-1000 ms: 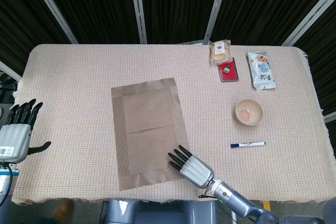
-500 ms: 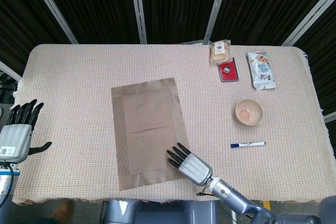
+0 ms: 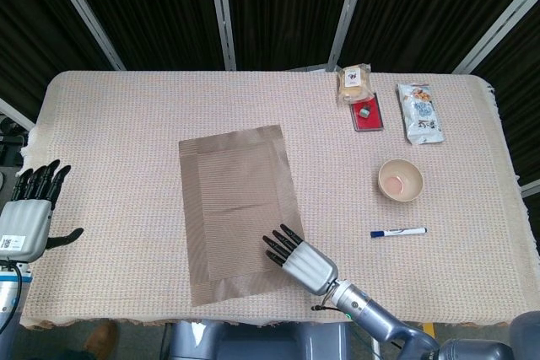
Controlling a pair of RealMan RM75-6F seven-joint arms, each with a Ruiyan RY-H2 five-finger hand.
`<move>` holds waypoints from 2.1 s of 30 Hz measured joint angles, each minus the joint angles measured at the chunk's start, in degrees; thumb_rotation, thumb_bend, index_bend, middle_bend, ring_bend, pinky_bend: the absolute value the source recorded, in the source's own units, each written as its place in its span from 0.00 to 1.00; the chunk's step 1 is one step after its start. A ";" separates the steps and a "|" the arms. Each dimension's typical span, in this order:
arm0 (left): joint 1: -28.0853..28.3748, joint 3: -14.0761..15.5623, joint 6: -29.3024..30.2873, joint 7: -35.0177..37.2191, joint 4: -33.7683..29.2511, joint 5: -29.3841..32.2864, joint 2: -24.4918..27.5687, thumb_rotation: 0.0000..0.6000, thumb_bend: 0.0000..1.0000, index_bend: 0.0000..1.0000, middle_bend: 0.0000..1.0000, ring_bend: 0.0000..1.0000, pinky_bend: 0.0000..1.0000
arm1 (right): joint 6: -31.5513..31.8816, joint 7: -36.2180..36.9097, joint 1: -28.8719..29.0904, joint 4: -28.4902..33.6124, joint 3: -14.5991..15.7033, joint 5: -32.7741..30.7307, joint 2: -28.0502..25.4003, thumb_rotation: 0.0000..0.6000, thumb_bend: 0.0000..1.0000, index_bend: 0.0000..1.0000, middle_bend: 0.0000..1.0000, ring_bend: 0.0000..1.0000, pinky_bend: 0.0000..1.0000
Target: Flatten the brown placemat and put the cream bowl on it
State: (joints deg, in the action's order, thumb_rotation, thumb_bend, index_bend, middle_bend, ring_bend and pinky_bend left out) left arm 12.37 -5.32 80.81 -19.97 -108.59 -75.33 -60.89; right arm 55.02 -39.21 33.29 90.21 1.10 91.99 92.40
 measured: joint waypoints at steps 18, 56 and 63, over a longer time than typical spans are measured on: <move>-0.01 -0.07 -0.25 0.31 0.07 0.15 0.23 1.00 0.00 0.00 0.00 0.00 0.00 | 4.17 10.43 1.12 -3.85 0.60 4.81 1.09 1.00 0.42 0.90 0.04 0.00 0.00; 0.07 0.17 -0.26 -2.05 0.11 0.46 -0.89 1.00 0.00 0.00 0.00 0.00 0.00 | 11.71 5.16 8.96 -16.21 3.65 27.09 -22.08 1.00 0.39 0.92 0.07 0.00 0.00; 0.20 -0.29 -0.68 -1.51 0.95 1.72 -0.80 1.00 0.00 0.00 0.00 0.00 0.00 | 7.65 5.33 15.71 -23.33 0.06 27.62 -20.19 1.00 0.33 0.88 0.04 0.00 0.00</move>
State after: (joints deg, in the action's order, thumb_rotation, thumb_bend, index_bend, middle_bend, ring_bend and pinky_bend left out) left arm 12.57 -5.61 80.13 -21.48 -107.64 -73.60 -61.69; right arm 62.67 -33.88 49.00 66.88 1.17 119.61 72.21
